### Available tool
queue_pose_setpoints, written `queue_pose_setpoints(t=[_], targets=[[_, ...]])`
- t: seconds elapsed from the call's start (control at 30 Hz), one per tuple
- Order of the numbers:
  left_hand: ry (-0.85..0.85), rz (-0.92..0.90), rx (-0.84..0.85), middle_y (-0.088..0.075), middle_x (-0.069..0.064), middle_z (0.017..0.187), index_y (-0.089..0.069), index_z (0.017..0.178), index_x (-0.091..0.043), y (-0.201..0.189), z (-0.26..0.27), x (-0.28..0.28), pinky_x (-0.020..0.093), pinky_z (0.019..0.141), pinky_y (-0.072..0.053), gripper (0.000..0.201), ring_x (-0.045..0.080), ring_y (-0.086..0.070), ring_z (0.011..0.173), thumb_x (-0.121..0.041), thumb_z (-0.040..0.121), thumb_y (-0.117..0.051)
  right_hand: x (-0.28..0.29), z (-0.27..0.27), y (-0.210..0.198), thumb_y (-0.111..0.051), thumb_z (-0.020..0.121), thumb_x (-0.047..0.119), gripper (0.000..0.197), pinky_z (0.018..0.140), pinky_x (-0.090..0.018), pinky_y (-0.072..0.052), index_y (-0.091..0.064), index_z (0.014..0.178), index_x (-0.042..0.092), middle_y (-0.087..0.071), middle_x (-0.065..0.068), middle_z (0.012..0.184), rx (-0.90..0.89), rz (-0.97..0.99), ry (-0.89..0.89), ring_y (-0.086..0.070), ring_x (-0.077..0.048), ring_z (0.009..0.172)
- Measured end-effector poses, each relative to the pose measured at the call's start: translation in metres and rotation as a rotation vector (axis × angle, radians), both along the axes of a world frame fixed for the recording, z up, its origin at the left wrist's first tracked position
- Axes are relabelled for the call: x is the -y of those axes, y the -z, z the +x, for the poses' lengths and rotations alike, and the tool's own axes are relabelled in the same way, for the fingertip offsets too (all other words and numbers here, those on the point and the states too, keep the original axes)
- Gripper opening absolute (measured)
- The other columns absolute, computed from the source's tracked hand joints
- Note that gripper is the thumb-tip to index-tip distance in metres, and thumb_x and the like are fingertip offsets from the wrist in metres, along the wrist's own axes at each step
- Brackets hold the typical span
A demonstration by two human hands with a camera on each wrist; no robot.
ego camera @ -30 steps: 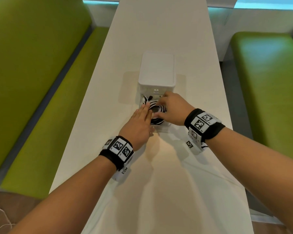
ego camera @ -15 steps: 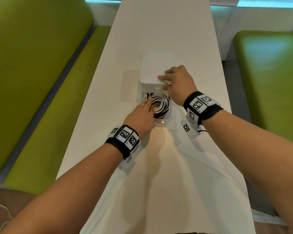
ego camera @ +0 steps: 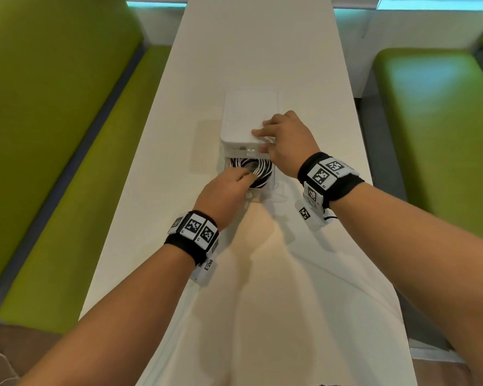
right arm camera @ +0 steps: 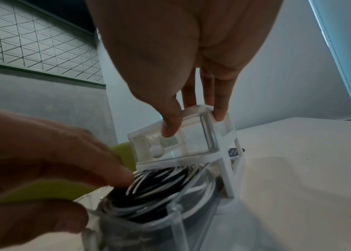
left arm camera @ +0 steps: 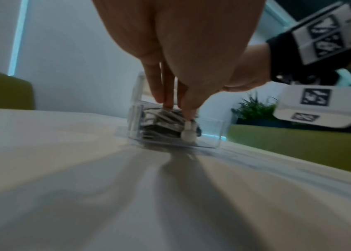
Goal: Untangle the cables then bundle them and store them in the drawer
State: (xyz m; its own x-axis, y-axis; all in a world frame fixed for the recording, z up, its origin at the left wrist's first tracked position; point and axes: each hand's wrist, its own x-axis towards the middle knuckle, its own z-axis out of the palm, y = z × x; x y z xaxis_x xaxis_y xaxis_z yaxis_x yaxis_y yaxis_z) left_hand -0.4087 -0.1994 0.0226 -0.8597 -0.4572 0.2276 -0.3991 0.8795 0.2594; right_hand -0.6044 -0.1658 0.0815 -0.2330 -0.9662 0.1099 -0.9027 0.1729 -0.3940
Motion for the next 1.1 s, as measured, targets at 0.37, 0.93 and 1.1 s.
queue_pose_setpoints(t=[0.37,0.93,1.1], targets=[[-0.043,0.06,0.247,-0.059,0.019,0.136,-0.061,0.133,-0.002,-0.018,-0.034,0.007,0.044,0.1,-0.044,0.04,0.037,-0.055,0.123,0.002,0.093,-0.053,-0.005,0.003,0.0,-0.067,0.094,0.022,0.035,0.096,-0.03,-0.038,-0.07,0.129,0.021,-0.065,-0.005,0.129,0.004,-0.002,0.002,-0.046,-0.03,0.122],[-0.124,0.239,0.326,-0.051,0.019,0.136,-0.049,0.141,-0.003,-0.008,-0.037,-0.002,0.043,0.088,-0.05,0.047,0.037,-0.06,0.108,-0.006,0.094,-0.053,-0.004,0.004,-0.002,-0.069,0.092,0.024,0.037,0.093,-0.026,-0.034,-0.07,0.129,0.023,-0.064,-0.004,0.129,-0.008,0.013,0.01,-0.044,-0.029,0.121],[-0.121,0.263,0.319,-0.052,0.018,0.134,-0.05,0.139,-0.002,-0.008,-0.042,0.011,0.044,0.089,-0.05,0.046,0.037,-0.059,0.111,-0.007,0.093,-0.054,-0.005,0.005,0.004,-0.07,0.091,0.021,0.038,0.096,-0.028,-0.036,-0.07,0.129,0.022,-0.064,-0.005,0.129,0.006,-0.004,0.01,-0.045,-0.03,0.121]])
